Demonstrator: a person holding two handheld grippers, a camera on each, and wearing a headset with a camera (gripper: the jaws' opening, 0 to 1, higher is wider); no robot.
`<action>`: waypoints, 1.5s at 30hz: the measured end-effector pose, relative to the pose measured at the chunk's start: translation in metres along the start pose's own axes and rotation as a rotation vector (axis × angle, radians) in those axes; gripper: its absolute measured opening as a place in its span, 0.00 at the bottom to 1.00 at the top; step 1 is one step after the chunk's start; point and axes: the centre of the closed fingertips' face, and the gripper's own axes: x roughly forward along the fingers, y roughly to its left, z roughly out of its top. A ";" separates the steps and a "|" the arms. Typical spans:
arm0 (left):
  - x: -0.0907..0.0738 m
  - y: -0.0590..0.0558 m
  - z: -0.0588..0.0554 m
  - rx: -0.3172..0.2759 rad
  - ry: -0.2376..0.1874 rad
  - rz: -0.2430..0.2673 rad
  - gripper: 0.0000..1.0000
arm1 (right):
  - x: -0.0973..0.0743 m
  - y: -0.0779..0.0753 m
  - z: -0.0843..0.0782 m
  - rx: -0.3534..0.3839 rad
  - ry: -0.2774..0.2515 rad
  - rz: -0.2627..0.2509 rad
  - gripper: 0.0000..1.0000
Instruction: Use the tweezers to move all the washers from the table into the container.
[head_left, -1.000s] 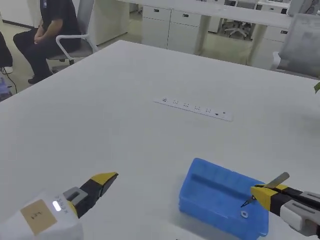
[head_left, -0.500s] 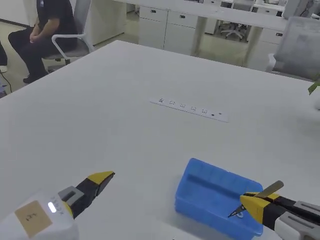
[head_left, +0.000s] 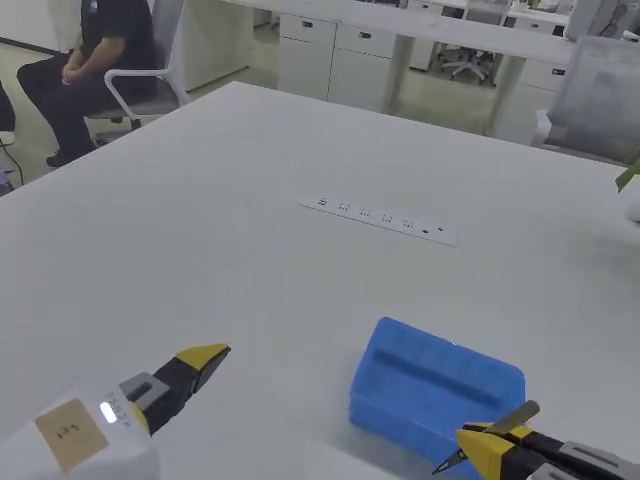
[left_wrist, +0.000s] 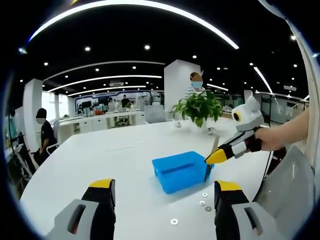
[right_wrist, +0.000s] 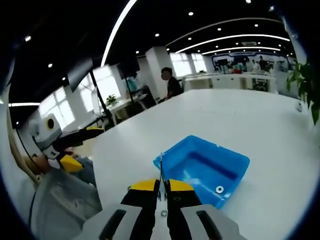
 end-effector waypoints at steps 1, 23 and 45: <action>0.000 0.000 0.000 -0.002 0.001 -0.002 0.82 | 0.001 0.000 -0.003 0.009 0.005 0.002 0.03; -0.001 0.000 -0.001 -0.003 0.004 -0.004 0.80 | 0.017 0.005 -0.036 0.005 0.100 0.036 0.04; 0.000 -0.004 -0.003 0.006 0.017 -0.018 0.79 | 0.017 0.016 -0.041 -0.189 0.153 0.038 0.03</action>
